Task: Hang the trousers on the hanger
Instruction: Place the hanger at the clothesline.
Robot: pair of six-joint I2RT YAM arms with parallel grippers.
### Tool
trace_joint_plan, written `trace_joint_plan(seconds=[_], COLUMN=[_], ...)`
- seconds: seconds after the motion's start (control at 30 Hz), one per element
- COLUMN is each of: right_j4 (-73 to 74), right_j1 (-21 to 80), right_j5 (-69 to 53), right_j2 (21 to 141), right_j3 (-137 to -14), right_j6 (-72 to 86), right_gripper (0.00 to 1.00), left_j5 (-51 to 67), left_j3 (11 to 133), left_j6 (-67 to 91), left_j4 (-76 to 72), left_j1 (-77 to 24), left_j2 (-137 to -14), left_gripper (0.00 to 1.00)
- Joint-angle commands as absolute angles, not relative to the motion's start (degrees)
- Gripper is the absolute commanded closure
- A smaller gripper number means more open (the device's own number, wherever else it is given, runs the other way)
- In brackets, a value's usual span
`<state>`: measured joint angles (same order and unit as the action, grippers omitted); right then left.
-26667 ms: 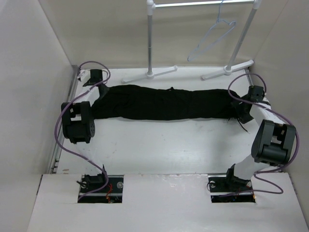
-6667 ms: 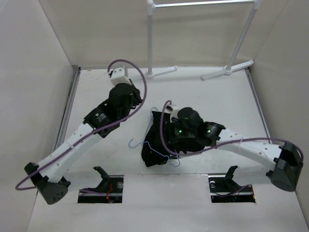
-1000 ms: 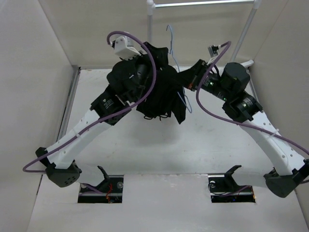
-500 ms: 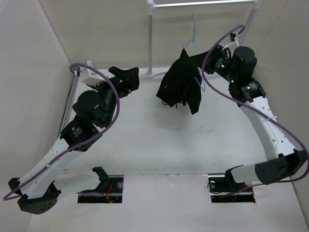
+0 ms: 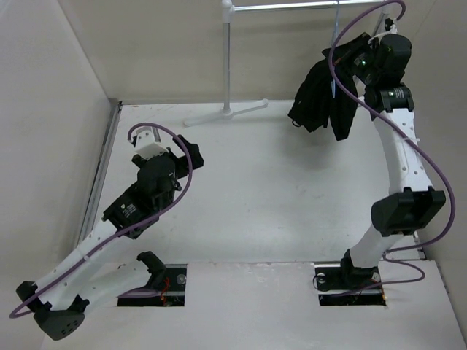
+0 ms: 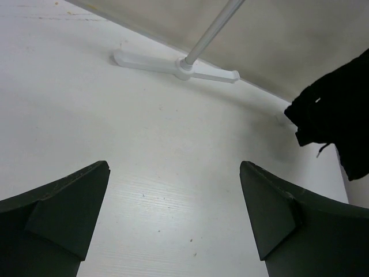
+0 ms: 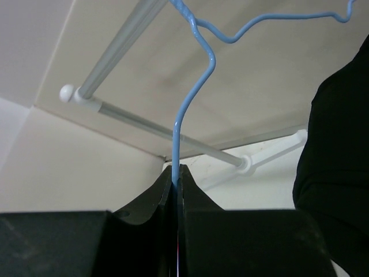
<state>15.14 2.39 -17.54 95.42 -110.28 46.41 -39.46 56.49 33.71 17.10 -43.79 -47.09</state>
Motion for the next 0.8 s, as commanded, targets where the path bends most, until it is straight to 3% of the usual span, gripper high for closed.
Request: trace_joint_plan(seconds=[0.0, 0.4, 0.63, 0.77], right_j4=[12.1, 14.1, 13.2, 12.9], right_j1=[0.8, -1.3, -2.3, -2.8], right_j5=[-17.8, -18.3, -18.1, -18.5], right_j2=[96.5, 103.7, 104.2, 104.5], right_j3=[-118.2, -125.9, -120.3, -118.4], right_j6=[45.1, 45.8, 46.1, 46.7], right_gripper=[0.97, 0.97, 0.96, 0.90], left_j5=[-38.4, -33.2, -27.8, -22.9], left_j3=[55.2, 49.8, 46.9, 45.3], left_j6=[35.4, 39.4, 42.8, 44.7], left_j4=[17.2, 18.6, 18.8, 18.5], left_j1=[-42.2, -37.2, -34.7, -32.2], left_j2=[-45.4, -44.6, -45.0, -45.8], left_gripper=[0.00, 0.00, 0.00, 0.00])
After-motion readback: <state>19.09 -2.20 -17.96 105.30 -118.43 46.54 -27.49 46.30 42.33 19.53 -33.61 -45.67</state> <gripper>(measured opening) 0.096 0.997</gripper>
